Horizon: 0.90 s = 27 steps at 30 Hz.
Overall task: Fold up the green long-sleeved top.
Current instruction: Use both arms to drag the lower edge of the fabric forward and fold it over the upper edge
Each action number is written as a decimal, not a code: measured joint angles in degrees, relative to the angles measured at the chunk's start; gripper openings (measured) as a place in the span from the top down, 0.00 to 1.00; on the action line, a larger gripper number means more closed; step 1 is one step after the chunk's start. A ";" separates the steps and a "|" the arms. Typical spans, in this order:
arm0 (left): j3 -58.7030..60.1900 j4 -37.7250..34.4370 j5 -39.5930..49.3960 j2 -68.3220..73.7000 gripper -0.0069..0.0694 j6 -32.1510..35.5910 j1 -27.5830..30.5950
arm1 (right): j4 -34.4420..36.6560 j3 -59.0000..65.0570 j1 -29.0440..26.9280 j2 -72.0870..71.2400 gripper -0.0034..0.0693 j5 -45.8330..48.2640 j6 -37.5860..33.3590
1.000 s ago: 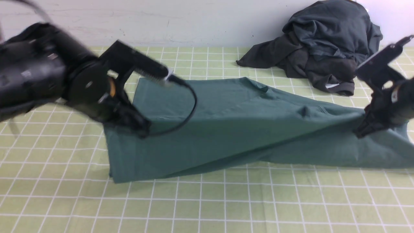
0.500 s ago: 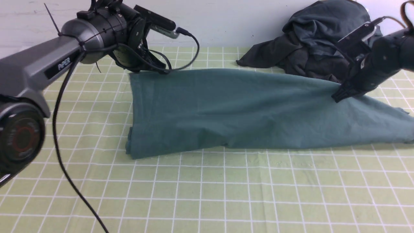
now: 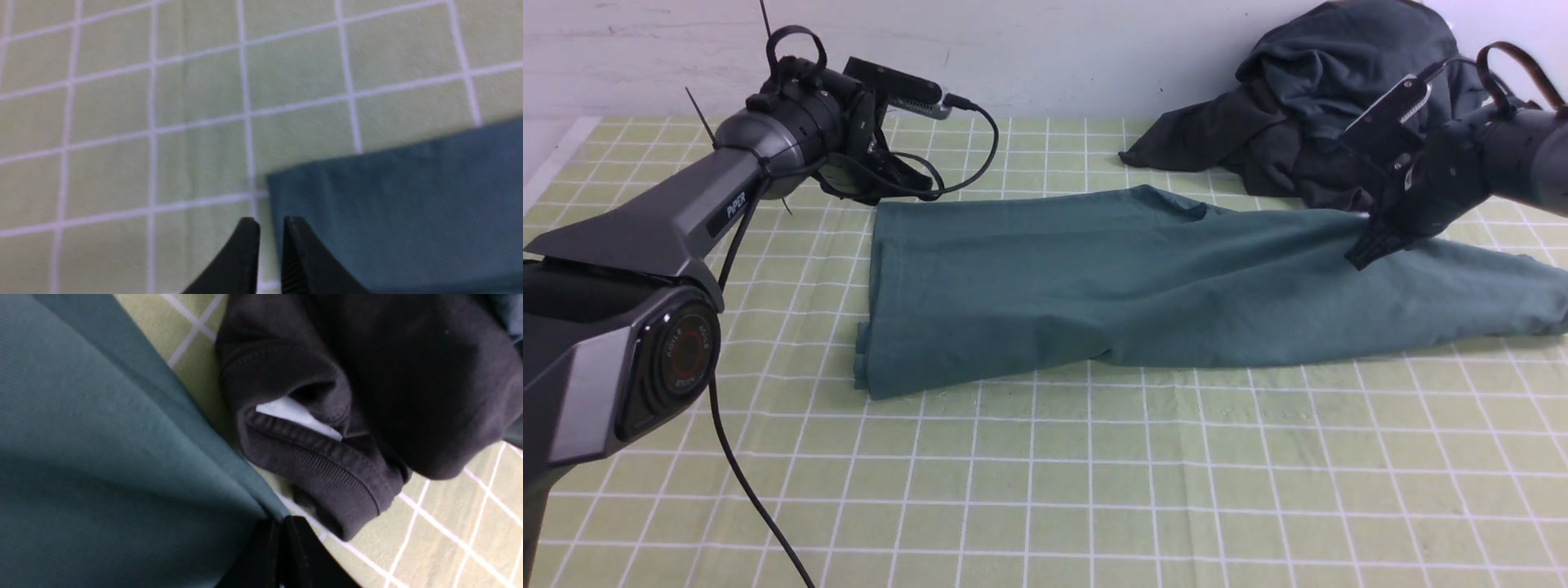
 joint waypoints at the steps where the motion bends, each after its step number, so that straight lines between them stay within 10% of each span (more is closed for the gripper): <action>1: 0.00 -3.16 0.88 -0.07 0.74 2.48 0.13 | 0.00 0.00 0.00 0.00 0.96 0.30 0.00; 10: 0.00 -11.03 4.83 0.23 0.46 5.69 0.92 | 1.95 0.00 0.00 0.00 0.96 2.79 0.00; 20: 0.00 -12.73 9.33 0.30 0.87 0.78 0.92 | 2.39 -0.05 0.00 0.00 0.96 3.34 0.00; 27: 0.00 -13.65 10.36 -0.77 0.90 2.56 0.92 | 2.39 -0.05 0.00 0.00 0.96 4.30 0.00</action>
